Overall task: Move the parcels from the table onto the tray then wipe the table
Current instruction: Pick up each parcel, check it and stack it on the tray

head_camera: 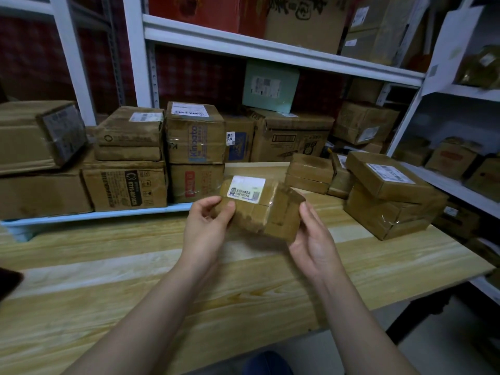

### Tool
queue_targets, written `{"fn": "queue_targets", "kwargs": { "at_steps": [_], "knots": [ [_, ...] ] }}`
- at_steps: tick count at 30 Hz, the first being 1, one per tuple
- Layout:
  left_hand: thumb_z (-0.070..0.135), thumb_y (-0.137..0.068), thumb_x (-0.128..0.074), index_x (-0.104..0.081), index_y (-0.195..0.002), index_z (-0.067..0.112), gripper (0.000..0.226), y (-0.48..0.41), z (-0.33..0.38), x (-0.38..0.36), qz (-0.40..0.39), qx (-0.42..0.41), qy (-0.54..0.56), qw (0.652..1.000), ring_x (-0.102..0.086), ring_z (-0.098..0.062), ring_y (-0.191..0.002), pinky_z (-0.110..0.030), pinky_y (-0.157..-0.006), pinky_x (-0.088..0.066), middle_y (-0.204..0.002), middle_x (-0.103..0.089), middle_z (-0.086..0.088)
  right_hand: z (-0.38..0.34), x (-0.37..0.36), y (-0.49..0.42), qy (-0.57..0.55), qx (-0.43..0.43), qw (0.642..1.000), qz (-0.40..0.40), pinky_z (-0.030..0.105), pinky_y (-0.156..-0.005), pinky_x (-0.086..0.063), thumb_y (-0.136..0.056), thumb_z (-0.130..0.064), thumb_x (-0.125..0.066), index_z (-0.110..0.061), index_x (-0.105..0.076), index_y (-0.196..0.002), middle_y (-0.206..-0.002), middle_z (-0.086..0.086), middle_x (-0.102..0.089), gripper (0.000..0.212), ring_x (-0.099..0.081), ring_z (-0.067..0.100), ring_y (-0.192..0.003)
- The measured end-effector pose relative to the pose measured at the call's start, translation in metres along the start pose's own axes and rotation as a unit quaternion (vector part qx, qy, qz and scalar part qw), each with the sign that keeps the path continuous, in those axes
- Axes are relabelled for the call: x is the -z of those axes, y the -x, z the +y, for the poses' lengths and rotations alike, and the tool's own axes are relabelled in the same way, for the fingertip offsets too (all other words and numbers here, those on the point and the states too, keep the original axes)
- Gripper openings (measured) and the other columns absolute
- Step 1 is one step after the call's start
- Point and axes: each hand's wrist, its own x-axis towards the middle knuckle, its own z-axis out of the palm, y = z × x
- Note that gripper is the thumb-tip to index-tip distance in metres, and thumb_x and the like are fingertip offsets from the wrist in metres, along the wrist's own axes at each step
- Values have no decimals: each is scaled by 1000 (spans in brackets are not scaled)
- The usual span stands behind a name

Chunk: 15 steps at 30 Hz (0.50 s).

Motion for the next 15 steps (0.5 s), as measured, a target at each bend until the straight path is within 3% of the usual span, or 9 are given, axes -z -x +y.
{"fn": "queue_targets", "kwargs": {
  "at_steps": [4, 7, 12, 15],
  "knots": [
    [8, -85, -69, -48, -121, 14, 43, 1, 2, -1, -13, -29, 17, 999, -62, -8, -96, -38, -100, -49, -105, -63, 1, 2, 4, -1, 17, -8, 1000, 9, 59, -114, -35, -94, -20, -58, 1, -53, -138, -135, 26, -60, 49, -54, 38, -131],
    [7, -82, -72, -48, -123, 18, 49, -2, 0, 0, -13, -43, 6, 999, -62, -11, -106, -30, -96, -50, -119, -63, -5, 3, 4, 1, 23, -17, 1000, -2, 59, -114, -35, -95, -23, -57, 0, -53, -138, -134, 24, -61, 49, -56, 37, -129],
    [5, -79, -75, -53, -124, 23, 53, -5, -4, 1, -17, -60, -29, 998, -64, -12, -106, -24, -90, -50, -119, -66, -6, 4, 0, 1, 38, -11, 999, 18, 57, -113, -38, -94, -39, -56, -7, -55, -138, -133, 18, -64, 54, -55, 35, -131],
    [0, -77, -76, -54, -127, 17, 56, -5, -3, 2, -13, -78, -55, 995, -65, 4, -91, -13, -78, -51, -116, -65, -3, 4, -2, 0, 54, -17, 998, 19, 56, -110, -41, -90, -45, -53, -13, -60, -132, -130, 16, -66, 54, -57, 34, -129]
  ]
}}
